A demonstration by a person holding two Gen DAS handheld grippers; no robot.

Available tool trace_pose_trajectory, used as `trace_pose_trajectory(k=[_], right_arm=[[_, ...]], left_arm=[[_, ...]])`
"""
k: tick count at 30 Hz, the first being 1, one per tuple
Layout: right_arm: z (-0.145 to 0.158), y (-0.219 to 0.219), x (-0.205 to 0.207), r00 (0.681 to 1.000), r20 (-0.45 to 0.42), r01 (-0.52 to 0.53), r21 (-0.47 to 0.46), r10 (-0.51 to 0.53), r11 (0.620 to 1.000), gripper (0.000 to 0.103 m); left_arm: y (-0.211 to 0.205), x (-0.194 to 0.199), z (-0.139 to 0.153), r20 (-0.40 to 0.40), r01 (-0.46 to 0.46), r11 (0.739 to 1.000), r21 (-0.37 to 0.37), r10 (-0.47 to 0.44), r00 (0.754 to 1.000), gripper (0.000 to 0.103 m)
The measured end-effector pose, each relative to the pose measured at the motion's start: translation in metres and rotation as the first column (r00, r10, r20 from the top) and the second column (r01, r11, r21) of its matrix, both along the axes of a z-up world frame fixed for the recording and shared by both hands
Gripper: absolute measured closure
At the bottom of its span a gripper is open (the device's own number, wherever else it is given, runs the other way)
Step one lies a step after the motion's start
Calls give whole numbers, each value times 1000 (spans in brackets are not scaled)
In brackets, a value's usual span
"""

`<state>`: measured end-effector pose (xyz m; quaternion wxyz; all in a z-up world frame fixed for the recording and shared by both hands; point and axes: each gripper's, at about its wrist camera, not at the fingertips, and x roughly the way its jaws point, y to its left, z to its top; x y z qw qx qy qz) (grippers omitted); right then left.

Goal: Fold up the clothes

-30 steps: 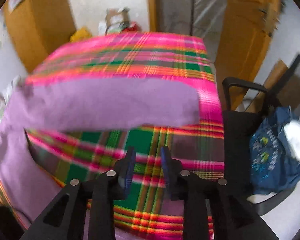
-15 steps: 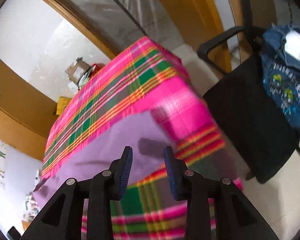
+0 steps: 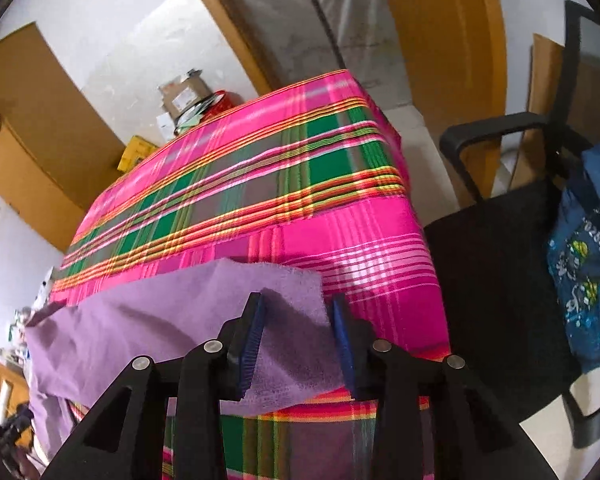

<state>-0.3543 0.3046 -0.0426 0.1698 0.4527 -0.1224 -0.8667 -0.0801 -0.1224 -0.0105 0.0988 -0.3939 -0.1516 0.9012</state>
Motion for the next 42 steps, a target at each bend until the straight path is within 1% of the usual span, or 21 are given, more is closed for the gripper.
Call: trace_pose_trajectory(k=[1, 3, 5, 7, 8, 10, 12, 13, 14, 15, 19, 20, 22, 23, 24, 26, 27, 29, 31, 34, 42], right_arm=[[2, -4, 2, 1000, -5, -13, 8, 13, 1000, 91], [7, -14, 8, 999, -22, -42, 24, 42, 999, 93], [24, -34, 24, 992, -73, -102, 28, 104, 994, 93], [43, -61, 47, 974, -131, -182, 43, 186, 982, 93], [48, -80, 63, 957, -142, -250, 48, 254, 967, 93], [60, -118, 95, 908, -164, -381, 59, 386, 923, 91], [53, -164, 134, 822, -121, -551, 77, 557, 831, 85], [48, -176, 145, 795, -102, -593, 76, 598, 802, 80], [43, -188, 158, 763, -82, -636, 81, 641, 767, 73], [38, -200, 170, 729, -63, -676, 86, 681, 732, 73], [38, -197, 190, 740, -88, -657, 123, 667, 744, 72], [41, -192, 190, 757, -105, -631, 137, 645, 763, 71], [46, -183, 189, 786, -134, -579, 180, 603, 795, 66], [47, -181, 189, 795, -146, -557, 210, 589, 804, 60], [47, -181, 190, 799, -152, -543, 236, 582, 806, 58], [45, -187, 188, 798, -141, -542, 259, 586, 800, 58], [42, -194, 191, 791, -138, -549, 269, 596, 791, 58], [33, -211, 199, 766, -134, -571, 307, 629, 761, 58], [25, -224, 204, 751, -128, -578, 347, 648, 738, 58], [14, -242, 200, 760, -109, -568, 365, 640, 738, 58], [-1, -272, 189, 806, -97, -522, 346, 583, 780, 58]], left_arm=[[0, 0, 0, 0, 0, 1000, 1, 0, 1000, 86], [-1, 0, 1, -1, -1, 1000, 5, 1, 1000, 86], [-2, 1, 1, -4, -6, 1000, 8, 6, 1000, 86], [-5, 2, 1, -6, -14, 1000, 11, 14, 1000, 86], [-6, 3, 1, -6, -21, 1000, 12, 21, 1000, 86], [-10, 4, 2, -9, -35, 999, 16, 36, 999, 86], [-13, 6, 2, -10, -46, 999, 23, 46, 999, 86], [-15, 7, 2, -11, -50, 998, 27, 50, 999, 86], [-15, 8, 3, -11, -53, 998, 28, 53, 999, 86], [-15, 10, 2, -12, -53, 998, 28, 54, 998, 86], [-16, 15, 0, -7, -53, 998, 32, 54, 999, 86], [-16, 15, -1, -6, -54, 998, 34, 54, 999, 86], [-17, 16, -2, -7, -56, 998, 40, 56, 998, 86], [-17, 17, -2, -8, -56, 997, 43, 57, 998, 86], [-16, 18, -2, -10, -57, 997, 47, 57, 998, 86], [-16, 19, -3, -12, -57, 997, 50, 57, 998, 86], [-16, 19, -3, -12, -57, 997, 51, 58, 998, 86], [-16, 21, -3, -12, -58, 997, 52, 59, 998, 86], [-17, 22, -4, -10, -60, 997, 53, 60, 998, 86], [-18, 22, -4, -9, -62, 997, 51, 63, 998, 86], [-19, 22, -5, -7, -65, 996, 56, 65, 998, 86]])
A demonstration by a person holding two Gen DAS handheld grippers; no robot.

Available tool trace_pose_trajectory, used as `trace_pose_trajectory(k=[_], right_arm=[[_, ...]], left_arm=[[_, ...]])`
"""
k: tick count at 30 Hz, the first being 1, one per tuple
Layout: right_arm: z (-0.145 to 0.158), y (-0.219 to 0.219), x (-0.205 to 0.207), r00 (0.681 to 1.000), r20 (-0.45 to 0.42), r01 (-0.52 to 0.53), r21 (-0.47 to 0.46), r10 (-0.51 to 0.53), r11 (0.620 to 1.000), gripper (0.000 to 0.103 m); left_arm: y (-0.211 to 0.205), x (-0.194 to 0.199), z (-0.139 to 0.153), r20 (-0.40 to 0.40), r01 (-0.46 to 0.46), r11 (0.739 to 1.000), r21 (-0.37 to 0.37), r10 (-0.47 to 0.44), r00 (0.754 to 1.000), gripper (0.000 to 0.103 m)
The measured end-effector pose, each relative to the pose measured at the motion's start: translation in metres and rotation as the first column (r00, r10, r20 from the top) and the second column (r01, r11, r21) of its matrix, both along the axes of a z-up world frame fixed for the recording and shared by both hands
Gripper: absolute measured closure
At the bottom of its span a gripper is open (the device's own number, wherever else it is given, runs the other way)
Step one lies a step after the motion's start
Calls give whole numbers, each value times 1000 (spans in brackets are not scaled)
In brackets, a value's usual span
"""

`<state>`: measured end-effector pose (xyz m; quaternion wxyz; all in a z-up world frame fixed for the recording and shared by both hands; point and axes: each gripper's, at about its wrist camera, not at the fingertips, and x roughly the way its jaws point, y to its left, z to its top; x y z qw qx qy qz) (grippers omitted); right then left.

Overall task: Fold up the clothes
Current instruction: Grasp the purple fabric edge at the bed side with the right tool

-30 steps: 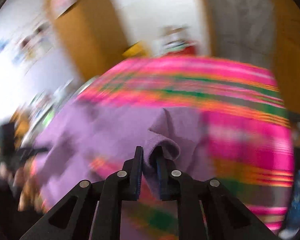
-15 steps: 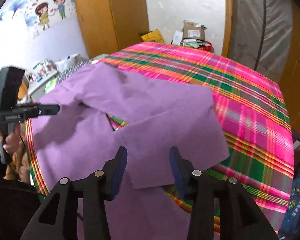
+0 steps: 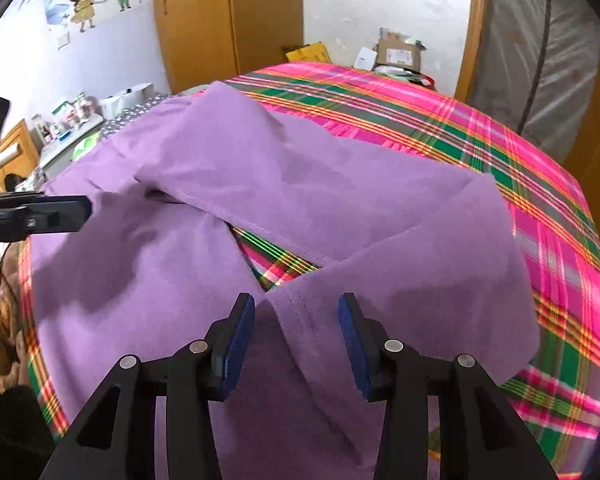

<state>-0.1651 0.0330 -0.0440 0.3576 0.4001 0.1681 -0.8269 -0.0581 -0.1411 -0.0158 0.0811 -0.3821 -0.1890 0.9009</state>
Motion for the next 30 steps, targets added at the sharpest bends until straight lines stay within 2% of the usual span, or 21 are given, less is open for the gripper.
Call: trace_pose_trajectory(k=[2, 4, 6, 10, 13, 20, 25, 30], right_arm=[[-5, -3, -2, 1000, 5, 27, 13, -27, 1000, 58], [-4, 0, -4, 999, 6, 50, -3, -50, 999, 70], [-3, 2, -5, 998, -2, 69, 5, -69, 998, 92], [0, 11, -9, 995, -9, 101, -4, -101, 995, 95], [16, 28, -12, 991, -37, 126, -54, -128, 991, 95], [86, 113, -45, 949, -116, 266, -201, -292, 943, 95], [112, 176, -83, 914, -99, 358, -263, -394, 896, 95], [110, 233, -132, 876, -1, 462, -294, -483, 837, 95]], left_arm=[[0, -1, -1, 2, 0, 1000, 1, 0, 1000, 86], [1, -1, -1, 4, 3, 1000, 2, -3, 1000, 86], [1, -2, -3, 8, 7, 1000, 2, -7, 1000, 86], [2, -4, -4, 11, 16, 1000, 4, -16, 1000, 86], [2, -5, -5, 12, 17, 1000, 2, -17, 1000, 86], [3, -9, -5, 20, 21, 1000, -3, -21, 1000, 86], [6, -14, -6, 29, 31, 999, -10, -30, 999, 86], [11, -18, -6, 42, 35, 999, -24, -34, 999, 86]])
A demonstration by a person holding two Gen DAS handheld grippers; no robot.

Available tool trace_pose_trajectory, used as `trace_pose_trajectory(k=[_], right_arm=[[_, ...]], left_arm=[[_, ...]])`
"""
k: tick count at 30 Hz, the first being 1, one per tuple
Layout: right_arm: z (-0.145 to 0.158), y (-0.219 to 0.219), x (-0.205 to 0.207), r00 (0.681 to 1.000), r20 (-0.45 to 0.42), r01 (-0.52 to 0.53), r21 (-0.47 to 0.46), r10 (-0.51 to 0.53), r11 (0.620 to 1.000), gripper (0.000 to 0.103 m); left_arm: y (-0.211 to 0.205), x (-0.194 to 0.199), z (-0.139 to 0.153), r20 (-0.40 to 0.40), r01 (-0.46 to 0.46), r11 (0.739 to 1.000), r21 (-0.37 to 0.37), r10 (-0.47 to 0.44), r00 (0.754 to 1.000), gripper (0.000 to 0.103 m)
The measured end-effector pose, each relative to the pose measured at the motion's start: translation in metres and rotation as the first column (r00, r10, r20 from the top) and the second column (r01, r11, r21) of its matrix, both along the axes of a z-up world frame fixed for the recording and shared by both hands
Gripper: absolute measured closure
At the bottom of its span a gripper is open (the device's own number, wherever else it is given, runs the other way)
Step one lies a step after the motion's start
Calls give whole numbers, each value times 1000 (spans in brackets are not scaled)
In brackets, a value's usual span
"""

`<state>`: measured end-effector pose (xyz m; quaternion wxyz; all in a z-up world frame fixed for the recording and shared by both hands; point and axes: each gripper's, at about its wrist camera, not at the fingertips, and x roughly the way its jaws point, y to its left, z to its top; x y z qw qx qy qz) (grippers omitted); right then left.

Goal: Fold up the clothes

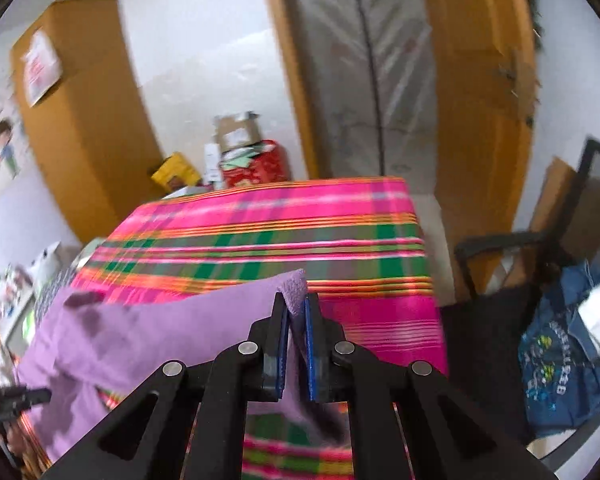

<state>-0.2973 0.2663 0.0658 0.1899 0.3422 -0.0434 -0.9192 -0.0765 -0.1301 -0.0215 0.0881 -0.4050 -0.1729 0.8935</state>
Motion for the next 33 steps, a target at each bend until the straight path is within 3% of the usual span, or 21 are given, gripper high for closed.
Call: trace_pose_trajectory(k=[4, 9, 12, 14, 17, 20, 24, 25, 26, 27, 33], right_arm=[[-21, 30, -38, 994, 96, 45, -24, -43, 999, 95], [-67, 40, -77, 968, 249, 44, -62, -27, 997, 95], [-87, 43, -83, 956, 292, 64, -93, -34, 994, 91], [-99, 47, -85, 943, 331, 61, -160, -5, 985, 84], [-107, 48, -81, 942, 336, 41, -170, 19, 985, 72], [-108, 48, -76, 942, 330, -3, -189, 67, 982, 68], [-107, 41, -67, 945, 311, -56, -142, 98, 988, 70], [-107, 40, -66, 947, 306, -59, -127, 95, 990, 75], [-107, 38, -66, 948, 307, -56, -111, 88, 992, 89], [-107, 37, -66, 948, 308, -53, -96, 80, 994, 91], [-103, 36, -62, 956, 286, -61, -36, 68, 998, 94]], left_arm=[[3, -6, -1, 12, 2, 1000, -10, -2, 1000, 86], [11, -13, -3, 28, 13, 1000, -16, -12, 1000, 86], [15, -17, -4, 34, 22, 1000, -20, -21, 999, 86], [17, -19, -5, 39, 25, 999, -23, -24, 999, 86], [17, -21, -6, 46, 27, 999, -24, -26, 999, 86], [16, -21, -6, 48, 30, 999, -23, -29, 998, 86], [17, -22, -6, 50, 34, 999, -22, -32, 998, 86], [17, -22, -6, 50, 34, 999, -22, -33, 998, 86], [18, -21, -6, 50, 34, 999, -23, -33, 998, 86], [18, -21, -6, 49, 34, 999, -24, -33, 998, 86], [18, -20, -5, 59, 23, 999, -35, -21, 998, 86]])
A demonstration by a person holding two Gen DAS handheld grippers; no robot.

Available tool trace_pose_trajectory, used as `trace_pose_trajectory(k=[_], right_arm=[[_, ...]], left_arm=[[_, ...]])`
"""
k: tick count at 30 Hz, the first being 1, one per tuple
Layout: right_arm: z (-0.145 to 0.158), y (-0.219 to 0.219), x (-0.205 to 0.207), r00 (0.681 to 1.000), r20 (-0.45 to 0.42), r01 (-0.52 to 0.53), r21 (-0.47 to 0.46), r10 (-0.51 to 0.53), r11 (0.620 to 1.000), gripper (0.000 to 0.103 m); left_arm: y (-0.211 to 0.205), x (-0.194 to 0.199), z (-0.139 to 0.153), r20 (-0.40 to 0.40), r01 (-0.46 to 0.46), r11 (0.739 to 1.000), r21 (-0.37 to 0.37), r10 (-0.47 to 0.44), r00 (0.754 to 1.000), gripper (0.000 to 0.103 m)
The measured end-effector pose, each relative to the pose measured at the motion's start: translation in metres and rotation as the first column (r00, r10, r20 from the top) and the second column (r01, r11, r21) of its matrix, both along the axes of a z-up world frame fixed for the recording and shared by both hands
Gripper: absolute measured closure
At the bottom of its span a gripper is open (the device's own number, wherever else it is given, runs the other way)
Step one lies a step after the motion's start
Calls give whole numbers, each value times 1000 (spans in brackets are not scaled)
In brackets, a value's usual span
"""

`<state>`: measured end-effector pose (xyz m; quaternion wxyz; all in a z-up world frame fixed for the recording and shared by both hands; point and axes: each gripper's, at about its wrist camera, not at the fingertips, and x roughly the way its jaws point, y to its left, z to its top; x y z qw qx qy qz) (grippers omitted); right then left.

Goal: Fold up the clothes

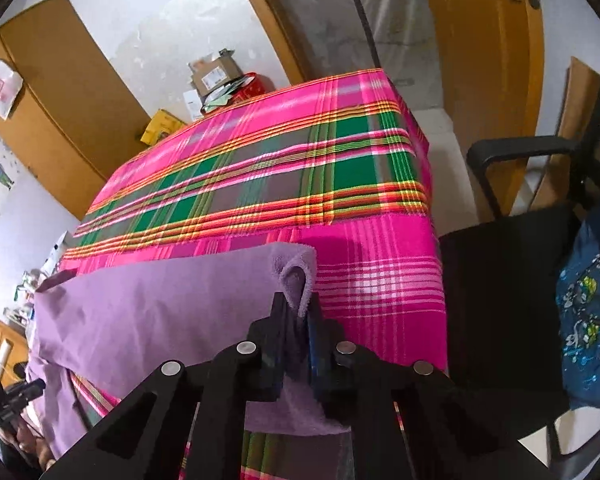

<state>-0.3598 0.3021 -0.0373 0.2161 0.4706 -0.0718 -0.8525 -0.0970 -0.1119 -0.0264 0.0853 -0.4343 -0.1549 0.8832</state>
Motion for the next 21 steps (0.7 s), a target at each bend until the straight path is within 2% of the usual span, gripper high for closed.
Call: trace_pose_trajectory(k=[2, 5, 10, 13, 21], right_arm=[[0, 0, 1, 1000, -4, -6, 19, 6, 1000, 89], [3, 2, 7, 999, -50, 1, 43, 1, 999, 73], [8, 15, 13, 992, -126, 30, 58, -22, 998, 71], [8, 18, 4, 990, -137, 30, 70, -20, 997, 58], [-5, 18, -22, 994, -101, 34, 53, -29, 998, 56]], left_arm=[[2, 1, 2, -5, -1, 1000, -5, 1, 1000, 86], [5, 5, 5, -21, -9, 1000, -7, 8, 1000, 86], [9, 20, 12, -50, -33, 999, -12, 33, 998, 86], [8, 30, 17, -67, -51, 998, -27, 49, 997, 86], [2, 48, 26, -90, -106, 993, -42, 102, 991, 86]])
